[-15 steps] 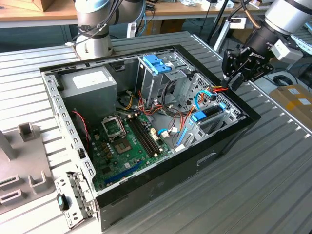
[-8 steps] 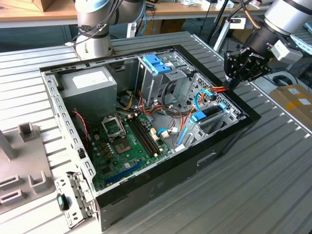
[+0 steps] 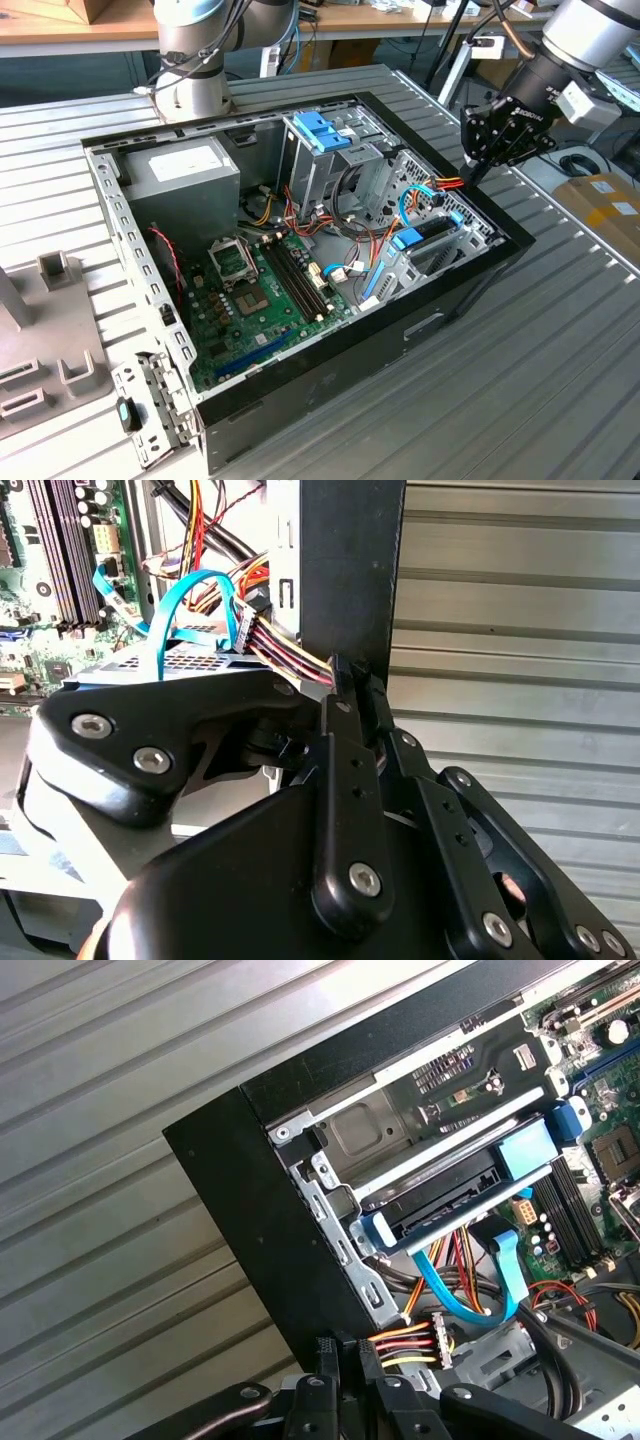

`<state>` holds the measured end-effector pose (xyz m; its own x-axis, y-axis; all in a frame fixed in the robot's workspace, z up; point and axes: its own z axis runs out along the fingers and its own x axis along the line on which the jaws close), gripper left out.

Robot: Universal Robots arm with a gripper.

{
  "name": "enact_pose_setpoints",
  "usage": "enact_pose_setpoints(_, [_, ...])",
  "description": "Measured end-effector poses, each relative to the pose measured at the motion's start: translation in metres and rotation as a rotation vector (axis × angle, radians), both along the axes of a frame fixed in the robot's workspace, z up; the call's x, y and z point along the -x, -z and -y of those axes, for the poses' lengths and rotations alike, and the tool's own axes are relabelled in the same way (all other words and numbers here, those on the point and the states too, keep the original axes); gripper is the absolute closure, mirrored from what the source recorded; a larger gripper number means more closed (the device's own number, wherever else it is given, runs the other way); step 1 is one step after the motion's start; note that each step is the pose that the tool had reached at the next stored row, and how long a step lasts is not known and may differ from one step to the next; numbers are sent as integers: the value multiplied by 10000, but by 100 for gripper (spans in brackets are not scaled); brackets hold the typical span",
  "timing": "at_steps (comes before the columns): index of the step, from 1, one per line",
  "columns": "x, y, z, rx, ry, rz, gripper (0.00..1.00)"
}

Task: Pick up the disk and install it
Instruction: 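Insert the first disk wire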

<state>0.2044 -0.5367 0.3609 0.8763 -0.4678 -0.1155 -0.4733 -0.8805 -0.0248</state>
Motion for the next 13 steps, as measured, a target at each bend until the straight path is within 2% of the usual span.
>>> enact_pose_setpoints(5, [0, 0, 0, -1, 0, 0, 81])
enact_pose_setpoints(9, [0, -44, 0, -2, 1, 0, 81])
enact_pose_setpoints(13, [19, -54, 0, 0, 1, 2, 81])
